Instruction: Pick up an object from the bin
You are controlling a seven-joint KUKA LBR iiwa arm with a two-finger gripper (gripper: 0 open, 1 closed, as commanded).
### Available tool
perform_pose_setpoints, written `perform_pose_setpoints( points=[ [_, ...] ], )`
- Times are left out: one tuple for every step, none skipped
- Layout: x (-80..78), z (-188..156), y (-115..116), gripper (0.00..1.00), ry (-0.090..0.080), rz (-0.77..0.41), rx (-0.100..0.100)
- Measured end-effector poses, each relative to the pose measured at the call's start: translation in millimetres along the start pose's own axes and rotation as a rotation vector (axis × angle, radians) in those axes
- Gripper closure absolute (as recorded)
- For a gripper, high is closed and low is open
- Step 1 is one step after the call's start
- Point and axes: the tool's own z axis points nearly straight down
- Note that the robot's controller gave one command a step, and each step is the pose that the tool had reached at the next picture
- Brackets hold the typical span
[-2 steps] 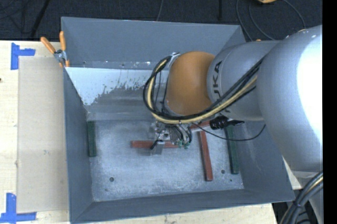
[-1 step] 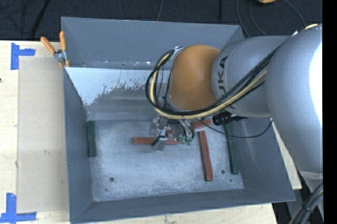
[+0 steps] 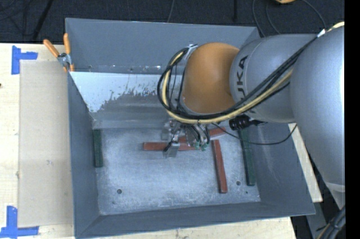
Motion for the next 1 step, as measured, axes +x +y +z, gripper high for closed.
perform_pose_setpoints(
  points=[
    [-0.3,-12.8,-0.1,1.00,-0.001,0.000,0.000]
  ],
)
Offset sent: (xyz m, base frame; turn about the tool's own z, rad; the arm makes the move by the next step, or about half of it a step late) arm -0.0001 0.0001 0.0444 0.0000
